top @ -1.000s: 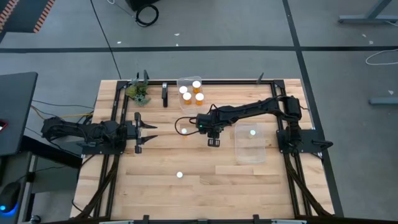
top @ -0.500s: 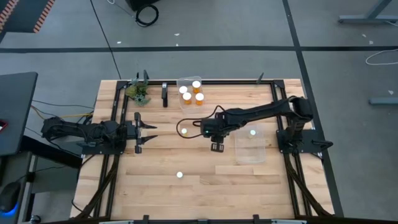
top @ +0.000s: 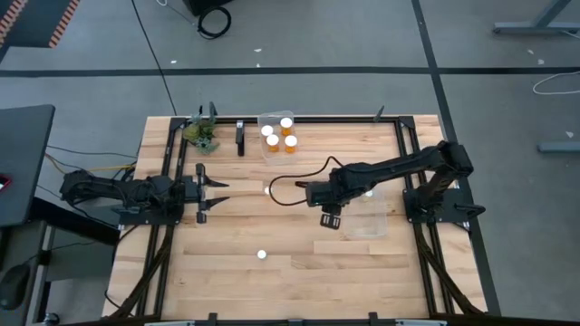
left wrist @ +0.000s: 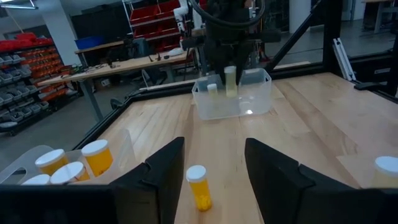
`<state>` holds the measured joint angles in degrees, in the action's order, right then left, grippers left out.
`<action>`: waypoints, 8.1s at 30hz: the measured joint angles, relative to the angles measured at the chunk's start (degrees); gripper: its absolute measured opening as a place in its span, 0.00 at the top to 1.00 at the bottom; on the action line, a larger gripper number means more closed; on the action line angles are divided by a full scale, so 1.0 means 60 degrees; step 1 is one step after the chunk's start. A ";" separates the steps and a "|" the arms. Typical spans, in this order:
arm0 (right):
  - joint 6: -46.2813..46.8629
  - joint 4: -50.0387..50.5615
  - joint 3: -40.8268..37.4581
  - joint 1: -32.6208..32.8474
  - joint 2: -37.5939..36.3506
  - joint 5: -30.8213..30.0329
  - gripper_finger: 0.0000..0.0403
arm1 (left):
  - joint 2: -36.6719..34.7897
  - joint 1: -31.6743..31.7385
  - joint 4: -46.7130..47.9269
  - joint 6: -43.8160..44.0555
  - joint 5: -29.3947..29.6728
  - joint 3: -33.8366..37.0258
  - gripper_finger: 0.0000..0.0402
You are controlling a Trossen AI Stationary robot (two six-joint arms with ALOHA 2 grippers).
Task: Pick and place medicine bottles into bin by pill shape (circle, oval)
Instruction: Put the yellow tablet bottle into the bottom transparent bin, then put the orange tablet bottle into the bottom transparent bin
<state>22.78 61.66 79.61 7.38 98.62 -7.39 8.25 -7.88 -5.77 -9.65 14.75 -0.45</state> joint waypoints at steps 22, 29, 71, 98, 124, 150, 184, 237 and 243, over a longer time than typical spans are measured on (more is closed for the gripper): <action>0.2792 -0.0752 -0.4275 -0.0040 -0.3593 -0.0512 0.69 | -0.0004 0.0000 -0.0002 0.0002 0.0000 0.0000 0.56; 0.2317 -0.2027 -0.5097 -0.0441 -0.3374 -0.0278 0.69 | -0.0004 -0.0004 0.0001 0.0000 0.0001 0.0000 0.55; 0.1429 -0.3346 -0.5704 -0.0981 -0.3007 -0.0008 0.62 | -0.0004 0.0000 0.0002 0.0003 0.0003 0.0000 0.55; 0.1044 -0.2437 -0.4049 -0.1104 -0.3003 -0.0366 0.62 | -0.0004 -0.0003 0.0002 -0.0001 0.0003 0.0000 0.55; -0.1210 -0.4267 -0.0318 -0.0740 0.0890 0.0671 0.62 | 0.0000 0.0000 0.0002 0.0000 0.0000 0.0000 0.55; -0.4558 -0.4489 0.3749 -0.1204 0.3825 0.0491 0.44 | 0.0000 -0.0004 -0.0042 0.0003 0.0002 0.0000 0.55; -0.5547 -0.7674 0.1509 -0.2004 0.3889 0.1384 0.47 | 0.0000 -0.0001 -0.0043 0.0002 0.0003 0.0000 0.56; -0.2525 -0.4837 -0.0607 -0.0698 -0.0573 -0.0470 0.65 | 0.0000 0.0000 -0.0038 0.0000 0.0003 0.0000 0.56; -0.0909 -0.4695 -0.2004 0.0058 -0.2167 -0.0954 0.65 | 0.0000 -0.0002 -0.0038 0.0001 0.0003 -0.0001 0.55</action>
<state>17.33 33.49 67.58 7.73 85.61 -13.12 8.25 -7.89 -6.00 -9.64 14.76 -0.46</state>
